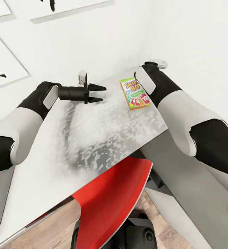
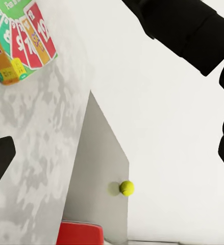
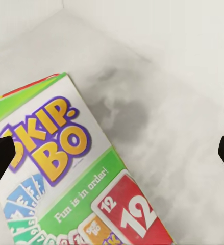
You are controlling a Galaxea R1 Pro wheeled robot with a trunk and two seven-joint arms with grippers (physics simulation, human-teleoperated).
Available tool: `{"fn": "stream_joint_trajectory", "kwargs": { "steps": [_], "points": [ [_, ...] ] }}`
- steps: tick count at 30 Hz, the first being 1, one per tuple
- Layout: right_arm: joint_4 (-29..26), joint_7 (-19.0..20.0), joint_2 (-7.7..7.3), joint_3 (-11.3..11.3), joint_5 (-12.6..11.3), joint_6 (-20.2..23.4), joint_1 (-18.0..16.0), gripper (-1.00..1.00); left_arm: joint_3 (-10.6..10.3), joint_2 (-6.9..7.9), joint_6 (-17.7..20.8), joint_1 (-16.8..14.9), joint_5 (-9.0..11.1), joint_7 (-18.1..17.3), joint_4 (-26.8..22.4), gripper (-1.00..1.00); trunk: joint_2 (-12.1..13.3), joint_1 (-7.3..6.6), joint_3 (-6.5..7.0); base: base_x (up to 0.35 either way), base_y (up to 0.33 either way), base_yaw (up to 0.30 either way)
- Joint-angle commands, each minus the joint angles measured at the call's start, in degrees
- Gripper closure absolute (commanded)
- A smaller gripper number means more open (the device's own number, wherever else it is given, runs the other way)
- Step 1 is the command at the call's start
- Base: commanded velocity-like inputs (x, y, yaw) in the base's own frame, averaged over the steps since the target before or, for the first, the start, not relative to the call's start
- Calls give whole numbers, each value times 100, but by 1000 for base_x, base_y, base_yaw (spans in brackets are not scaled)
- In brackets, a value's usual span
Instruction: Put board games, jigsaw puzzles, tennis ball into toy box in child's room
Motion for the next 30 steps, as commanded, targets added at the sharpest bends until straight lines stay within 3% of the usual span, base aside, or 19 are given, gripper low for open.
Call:
{"fn": "stream_joint_trajectory", "kwargs": {
  "steps": [1, 30],
  "points": [
    [-1, -33, 0, 24, -14, 30, -6, -100, -30, 3, 26, -6, 13, -25, 1, -100, -10, 3, -17, 0, 0, 0],
    [-5, -43, 0, 36, -1, -71, -11, -100, -34, 21, 26, -6, 15, -27, 1, -100, -10, 3, -292, 0, 0, 0]
  ]
}}
